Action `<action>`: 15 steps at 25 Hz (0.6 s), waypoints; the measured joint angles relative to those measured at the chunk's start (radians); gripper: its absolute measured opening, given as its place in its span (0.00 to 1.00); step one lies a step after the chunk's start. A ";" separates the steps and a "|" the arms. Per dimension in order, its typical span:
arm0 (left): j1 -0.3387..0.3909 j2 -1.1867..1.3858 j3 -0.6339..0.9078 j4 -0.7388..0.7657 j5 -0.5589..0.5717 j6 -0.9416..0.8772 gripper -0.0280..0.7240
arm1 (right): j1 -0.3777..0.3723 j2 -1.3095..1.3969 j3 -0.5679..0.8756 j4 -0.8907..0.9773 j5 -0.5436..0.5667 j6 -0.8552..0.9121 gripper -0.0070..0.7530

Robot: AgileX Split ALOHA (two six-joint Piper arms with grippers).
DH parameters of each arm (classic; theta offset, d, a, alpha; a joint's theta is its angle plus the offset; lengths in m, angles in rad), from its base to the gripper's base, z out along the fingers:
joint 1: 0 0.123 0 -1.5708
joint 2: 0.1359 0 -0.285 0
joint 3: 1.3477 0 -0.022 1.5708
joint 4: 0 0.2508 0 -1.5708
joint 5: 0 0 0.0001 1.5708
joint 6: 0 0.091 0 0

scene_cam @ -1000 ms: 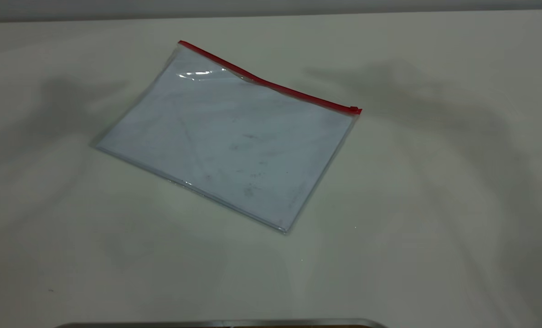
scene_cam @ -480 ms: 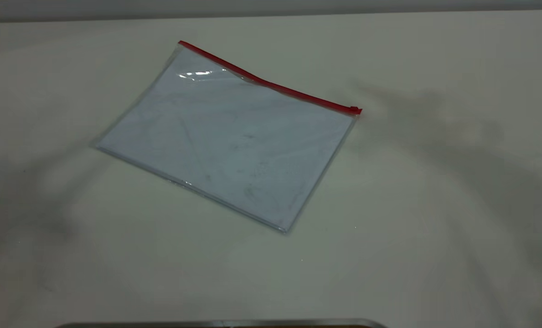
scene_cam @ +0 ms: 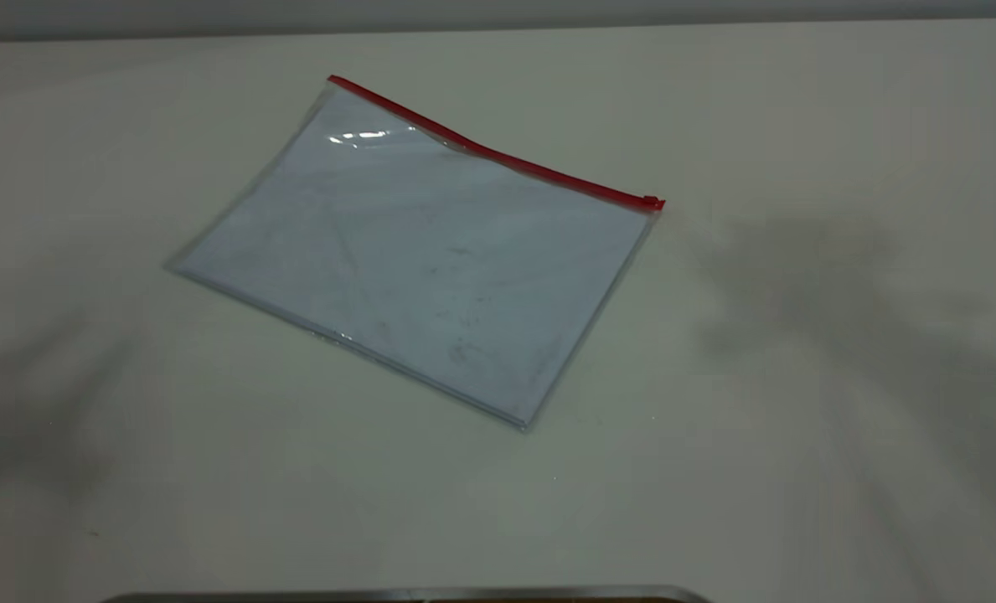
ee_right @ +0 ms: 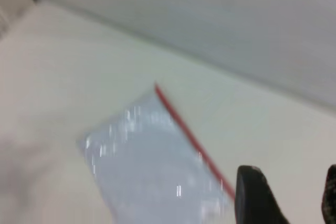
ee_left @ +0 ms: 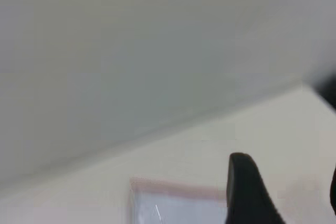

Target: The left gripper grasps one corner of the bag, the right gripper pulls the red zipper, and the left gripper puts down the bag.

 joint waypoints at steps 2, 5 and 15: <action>0.000 -0.036 0.173 0.005 0.000 0.006 0.63 | 0.000 -0.086 0.148 -0.013 0.000 -0.005 0.47; 0.000 -0.080 0.405 0.017 0.000 0.017 0.63 | 0.000 -0.204 0.392 -0.035 0.000 -0.007 0.47; 0.000 -0.302 0.968 0.113 0.000 0.055 0.63 | 0.000 -0.559 1.101 -0.144 0.000 0.043 0.47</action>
